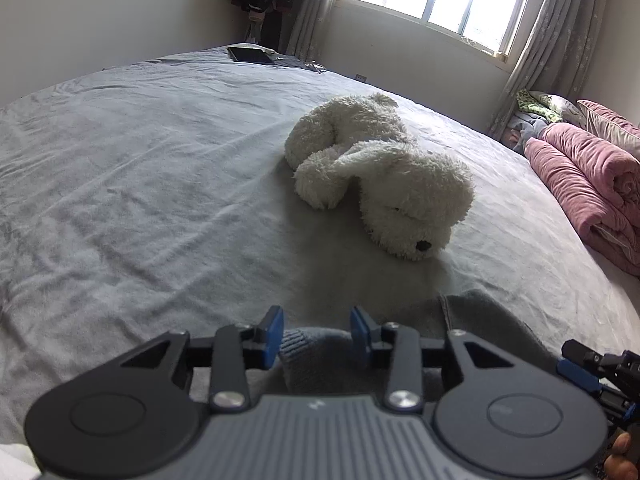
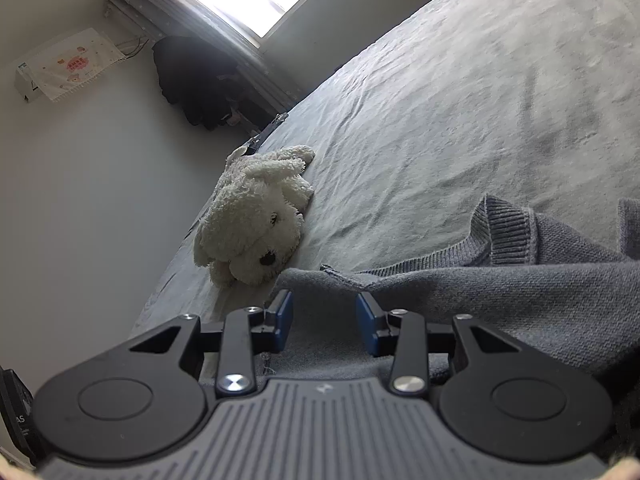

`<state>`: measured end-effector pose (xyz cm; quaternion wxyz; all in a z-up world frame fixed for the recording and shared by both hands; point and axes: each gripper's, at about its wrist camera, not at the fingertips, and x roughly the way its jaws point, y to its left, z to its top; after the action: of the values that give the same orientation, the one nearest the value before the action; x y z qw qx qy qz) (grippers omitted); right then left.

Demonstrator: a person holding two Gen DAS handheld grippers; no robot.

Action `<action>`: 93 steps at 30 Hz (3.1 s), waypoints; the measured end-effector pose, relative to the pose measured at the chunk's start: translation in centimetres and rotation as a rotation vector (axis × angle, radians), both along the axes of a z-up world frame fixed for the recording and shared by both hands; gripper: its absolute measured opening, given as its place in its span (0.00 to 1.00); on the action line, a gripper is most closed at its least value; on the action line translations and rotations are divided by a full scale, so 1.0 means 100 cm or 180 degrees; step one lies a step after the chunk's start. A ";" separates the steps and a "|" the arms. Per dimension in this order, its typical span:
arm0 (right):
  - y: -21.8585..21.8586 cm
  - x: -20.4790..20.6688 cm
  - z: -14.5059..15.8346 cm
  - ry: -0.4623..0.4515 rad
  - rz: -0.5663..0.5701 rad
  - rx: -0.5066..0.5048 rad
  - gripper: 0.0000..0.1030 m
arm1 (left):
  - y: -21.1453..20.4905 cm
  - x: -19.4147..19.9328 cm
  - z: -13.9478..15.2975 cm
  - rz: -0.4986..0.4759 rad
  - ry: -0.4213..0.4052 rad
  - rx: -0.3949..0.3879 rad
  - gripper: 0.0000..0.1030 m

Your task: Fold clothes

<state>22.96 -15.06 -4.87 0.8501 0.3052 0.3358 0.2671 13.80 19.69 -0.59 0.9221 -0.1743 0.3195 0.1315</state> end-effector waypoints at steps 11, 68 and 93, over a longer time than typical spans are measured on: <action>0.006 -0.004 0.003 -0.0192 -0.0148 -0.0327 0.40 | 0.004 0.016 -0.036 0.0137 0.0013 0.0145 0.38; -0.006 0.065 0.013 -0.0482 -0.0858 -0.2424 0.29 | -0.008 0.018 -0.028 -0.0464 -0.0060 -0.0036 0.40; 0.170 -0.096 0.029 -0.0928 0.1948 -0.1271 0.31 | 0.046 0.009 -0.038 -0.0032 0.0178 -0.0558 0.30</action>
<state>13.36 1.96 -1.94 0.8127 -0.0215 0.3323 0.4781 14.68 24.26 -4.39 0.8947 -0.2490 0.3563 0.1031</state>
